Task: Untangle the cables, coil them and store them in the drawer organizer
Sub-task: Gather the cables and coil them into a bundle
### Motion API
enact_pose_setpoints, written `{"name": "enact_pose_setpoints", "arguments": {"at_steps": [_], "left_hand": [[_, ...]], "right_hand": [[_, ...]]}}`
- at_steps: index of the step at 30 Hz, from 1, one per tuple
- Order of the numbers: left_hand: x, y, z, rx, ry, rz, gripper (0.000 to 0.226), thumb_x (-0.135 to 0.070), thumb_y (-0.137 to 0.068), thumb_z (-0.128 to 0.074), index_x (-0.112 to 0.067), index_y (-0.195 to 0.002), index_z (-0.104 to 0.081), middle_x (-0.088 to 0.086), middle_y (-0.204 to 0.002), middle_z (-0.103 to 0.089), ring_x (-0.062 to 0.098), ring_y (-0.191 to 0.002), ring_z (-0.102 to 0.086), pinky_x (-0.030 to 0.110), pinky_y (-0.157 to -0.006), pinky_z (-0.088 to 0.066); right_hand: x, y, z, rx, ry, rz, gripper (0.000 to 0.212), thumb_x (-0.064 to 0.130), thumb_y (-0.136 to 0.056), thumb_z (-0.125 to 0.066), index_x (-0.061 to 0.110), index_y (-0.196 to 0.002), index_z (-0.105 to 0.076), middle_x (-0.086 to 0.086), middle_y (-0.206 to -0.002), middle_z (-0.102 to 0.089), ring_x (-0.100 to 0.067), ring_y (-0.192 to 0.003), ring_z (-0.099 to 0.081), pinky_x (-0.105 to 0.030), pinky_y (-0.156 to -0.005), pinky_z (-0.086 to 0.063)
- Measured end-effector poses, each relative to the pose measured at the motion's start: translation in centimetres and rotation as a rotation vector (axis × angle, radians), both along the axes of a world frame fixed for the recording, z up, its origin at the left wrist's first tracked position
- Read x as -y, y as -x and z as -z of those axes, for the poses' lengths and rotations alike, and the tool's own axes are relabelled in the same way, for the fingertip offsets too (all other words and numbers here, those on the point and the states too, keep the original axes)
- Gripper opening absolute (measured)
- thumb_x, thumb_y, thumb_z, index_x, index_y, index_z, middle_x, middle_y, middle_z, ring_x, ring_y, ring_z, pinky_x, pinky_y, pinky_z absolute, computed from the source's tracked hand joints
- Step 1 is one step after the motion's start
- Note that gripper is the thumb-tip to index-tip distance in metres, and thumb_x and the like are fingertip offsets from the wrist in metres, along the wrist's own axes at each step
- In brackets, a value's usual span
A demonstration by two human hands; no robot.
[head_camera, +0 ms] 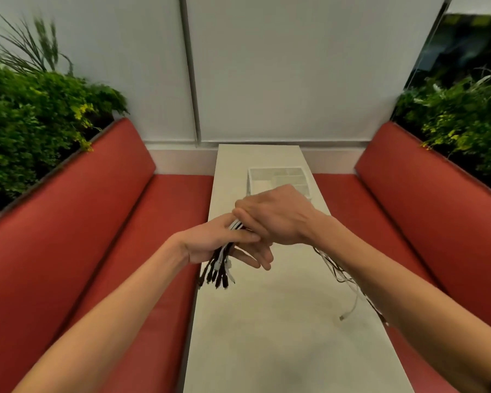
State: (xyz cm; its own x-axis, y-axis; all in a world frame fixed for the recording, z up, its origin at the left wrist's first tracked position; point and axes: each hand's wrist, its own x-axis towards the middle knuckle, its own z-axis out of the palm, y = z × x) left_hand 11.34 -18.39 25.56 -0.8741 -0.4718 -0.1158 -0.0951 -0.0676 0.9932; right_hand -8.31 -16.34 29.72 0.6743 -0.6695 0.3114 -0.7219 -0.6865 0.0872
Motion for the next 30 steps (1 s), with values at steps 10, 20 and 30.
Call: {"name": "enact_pose_setpoints", "arguments": {"at_steps": [10,20,30], "left_hand": [[-0.4,1.5,-6.2,0.077,0.116,-0.191,0.03,-0.028,-0.11,-0.058,-0.004,-0.105,-0.074,0.003,-0.048,-0.041,0.008,-0.028,-0.032,0.025,-0.037,-0.019],[-2.2,2.4,-6.0,-0.039,-0.216,-0.275,0.04,-0.053,-0.105,-0.057,-0.025,-0.079,-0.044,-0.005,-0.068,-0.015,0.006,-0.049,-0.011,0.027,-0.047,-0.006],[-3.9,4.2,-6.7,-0.131,-0.164,-0.339,0.041,-0.052,-0.11,-0.045,-0.022,-0.082,-0.041,0.001,-0.07,-0.033,0.009,-0.053,-0.017,0.02,-0.042,-0.013]], "right_hand": [[2.5,2.3,-4.0,0.189,0.226,-0.005,0.038,0.036,-0.112,-0.034,0.024,-0.081,-0.051,0.014,-0.071,-0.041,-0.018,-0.059,-0.04,-0.033,-0.051,-0.035],[3.4,3.2,-1.4,0.371,0.306,-0.047,0.034,0.027,-0.109,-0.04,0.023,-0.078,-0.051,0.016,-0.072,-0.036,-0.017,-0.057,-0.031,-0.035,-0.044,-0.038],[5.7,4.8,-0.8,0.569,0.099,0.134,0.068,0.048,-0.112,-0.012,0.015,-0.067,-0.052,0.005,-0.053,-0.048,-0.024,-0.055,-0.045,-0.044,-0.06,-0.046]]}}
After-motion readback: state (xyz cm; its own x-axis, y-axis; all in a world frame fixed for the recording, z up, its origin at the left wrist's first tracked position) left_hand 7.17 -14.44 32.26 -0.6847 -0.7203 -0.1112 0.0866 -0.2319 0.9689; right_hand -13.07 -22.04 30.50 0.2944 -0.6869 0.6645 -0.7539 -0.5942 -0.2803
